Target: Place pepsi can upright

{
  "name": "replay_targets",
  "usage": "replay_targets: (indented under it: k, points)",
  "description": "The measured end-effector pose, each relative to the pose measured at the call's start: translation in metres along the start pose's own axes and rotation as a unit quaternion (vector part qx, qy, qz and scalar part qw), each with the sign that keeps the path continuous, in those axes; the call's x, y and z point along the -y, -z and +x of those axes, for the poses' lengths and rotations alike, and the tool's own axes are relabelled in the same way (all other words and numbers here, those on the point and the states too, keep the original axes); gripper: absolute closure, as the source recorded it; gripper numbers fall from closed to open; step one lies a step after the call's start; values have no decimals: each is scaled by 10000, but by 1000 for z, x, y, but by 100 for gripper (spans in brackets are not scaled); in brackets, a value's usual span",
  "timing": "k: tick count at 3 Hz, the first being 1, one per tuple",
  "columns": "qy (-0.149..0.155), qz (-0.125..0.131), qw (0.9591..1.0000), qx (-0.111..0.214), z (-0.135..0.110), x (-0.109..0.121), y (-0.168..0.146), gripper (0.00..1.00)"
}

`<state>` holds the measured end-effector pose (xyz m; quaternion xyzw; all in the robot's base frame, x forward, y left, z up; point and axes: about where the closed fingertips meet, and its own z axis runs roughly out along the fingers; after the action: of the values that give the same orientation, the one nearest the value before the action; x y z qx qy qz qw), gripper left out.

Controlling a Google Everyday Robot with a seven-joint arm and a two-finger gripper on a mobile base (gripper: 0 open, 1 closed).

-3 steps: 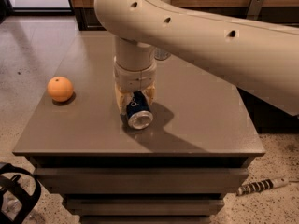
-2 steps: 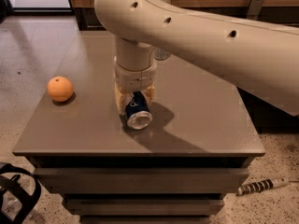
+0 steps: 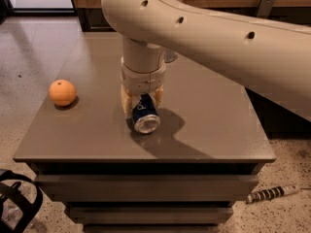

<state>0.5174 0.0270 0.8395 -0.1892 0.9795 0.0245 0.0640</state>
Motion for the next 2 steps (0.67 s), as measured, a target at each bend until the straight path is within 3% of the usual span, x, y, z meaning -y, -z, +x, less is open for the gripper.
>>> replay_targets:
  k: [1, 2]
  points:
    - [131, -125, 9992, 343, 2, 8, 13, 100]
    - [273, -273, 9949, 927, 5, 18, 36, 100]
